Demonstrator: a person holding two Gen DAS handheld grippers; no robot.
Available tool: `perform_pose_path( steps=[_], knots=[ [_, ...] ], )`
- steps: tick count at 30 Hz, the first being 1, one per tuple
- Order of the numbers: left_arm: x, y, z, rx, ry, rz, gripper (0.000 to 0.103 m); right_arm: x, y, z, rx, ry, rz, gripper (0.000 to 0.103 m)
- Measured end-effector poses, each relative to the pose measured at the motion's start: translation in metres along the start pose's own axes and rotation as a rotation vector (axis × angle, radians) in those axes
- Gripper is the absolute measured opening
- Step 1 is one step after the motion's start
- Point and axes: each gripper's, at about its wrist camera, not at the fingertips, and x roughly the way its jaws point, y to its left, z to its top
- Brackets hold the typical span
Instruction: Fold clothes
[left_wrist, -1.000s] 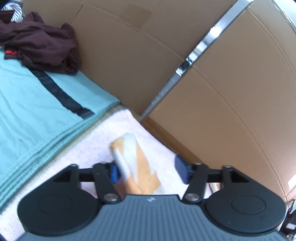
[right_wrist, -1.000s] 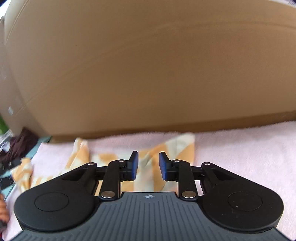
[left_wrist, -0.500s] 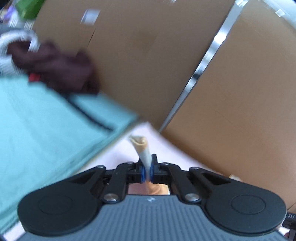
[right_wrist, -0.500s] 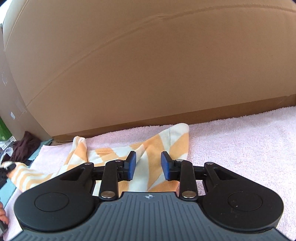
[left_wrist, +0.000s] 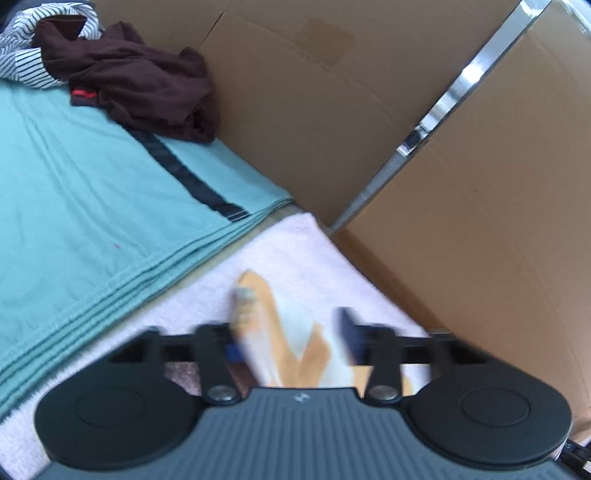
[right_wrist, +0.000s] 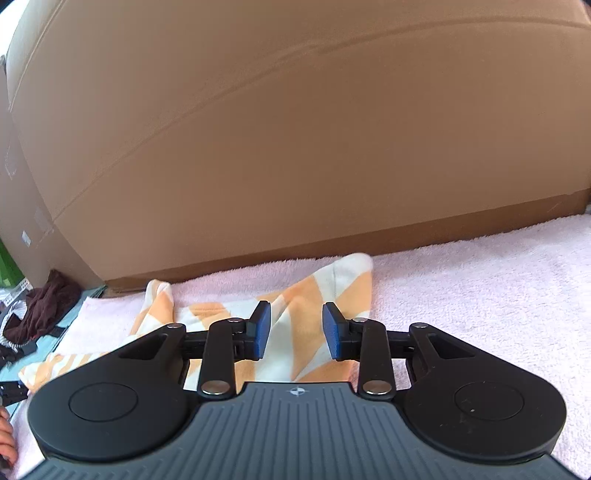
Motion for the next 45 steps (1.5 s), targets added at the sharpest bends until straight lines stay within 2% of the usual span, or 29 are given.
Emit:
perform_pose_path(
  steps=[1, 2, 6, 7, 9, 12, 15, 17, 19, 21, 23, 25, 26, 29, 33, 37, 40, 41, 42, 45],
  knots=[
    [0.003, -0.001, 0.0, 0.008, 0.006, 0.017, 0.0, -0.001, -0.001, 0.0, 0.003, -0.005, -0.008, 0.033],
    [0.002, 0.002, 0.0, -0.016, 0.004, 0.014, 0.0, -0.001, -0.002, 0.001, 0.005, -0.009, -0.016, 0.033],
    [-0.015, 0.01, -0.002, -0.073, -0.13, 0.092, 0.0, 0.007, 0.003, 0.006, -0.036, 0.032, -0.062, 0.03],
    [-0.015, 0.009, -0.002, -0.069, -0.135, 0.106, 0.0, 0.011, 0.006, 0.008, -0.05, 0.051, -0.086, 0.029],
    [-0.013, 0.002, -0.002, -0.026, -0.129, 0.116, 0.0, 0.022, 0.014, 0.012, -0.118, 0.061, -0.135, 0.028],
    [-0.021, -0.008, -0.006, 0.044, -0.194, 0.108, 0.0, 0.038, 0.027, 0.016, -0.236, 0.049, -0.223, 0.026],
    [-0.031, -0.004, -0.008, 0.03, -0.26, 0.077, 0.0, 0.035, 0.035, 0.017, -0.245, 0.022, -0.27, 0.028],
    [-0.031, -0.001, -0.006, 0.006, -0.254, 0.061, 0.0, 0.024, 0.036, 0.018, -0.214, 0.015, -0.181, 0.028],
    [-0.03, -0.001, -0.005, 0.004, -0.245, 0.047, 0.0, 0.023, 0.04, 0.016, -0.217, 0.076, -0.111, 0.027],
    [-0.029, -0.002, -0.005, 0.009, -0.237, 0.037, 0.0, 0.034, 0.044, 0.012, -0.274, 0.117, -0.151, 0.027],
    [-0.029, -0.004, -0.005, 0.021, -0.231, 0.032, 0.0, 0.042, 0.042, 0.011, -0.31, 0.076, -0.167, 0.027],
    [-0.028, -0.003, -0.005, 0.012, -0.222, 0.027, 0.0, 0.044, 0.038, 0.016, -0.262, 0.044, -0.207, 0.028],
    [-0.028, -0.002, -0.005, 0.008, -0.221, 0.026, 0.0, 0.041, 0.035, 0.019, -0.218, 0.034, -0.205, 0.028],
    [-0.028, -0.002, -0.005, 0.002, -0.221, 0.025, 0.0, 0.036, 0.034, 0.023, -0.189, 0.042, -0.139, 0.026],
    [-0.028, -0.003, -0.005, 0.007, -0.223, 0.023, 0.0, 0.055, 0.034, 0.022, -0.303, 0.063, -0.245, 0.022],
    [-0.027, 0.001, -0.004, -0.018, -0.217, 0.015, 0.0, 0.043, 0.023, 0.032, -0.119, 0.039, -0.147, 0.023],
    [-0.027, 0.002, -0.003, -0.029, -0.21, 0.01, 0.0, 0.046, 0.032, 0.022, -0.205, 0.109, -0.151, 0.016],
    [-0.027, 0.003, -0.004, -0.029, -0.21, 0.006, 0.0, 0.035, 0.032, 0.021, -0.191, 0.102, -0.124, 0.016],
    [-0.027, 0.003, -0.004, -0.029, -0.21, 0.003, 0.0, 0.024, 0.032, 0.02, -0.177, 0.095, -0.096, 0.021],
    [-0.026, 0.005, -0.003, -0.043, -0.196, -0.004, 0.0, -0.011, 0.033, 0.017, -0.14, 0.079, -0.013, 0.021]
  ],
)
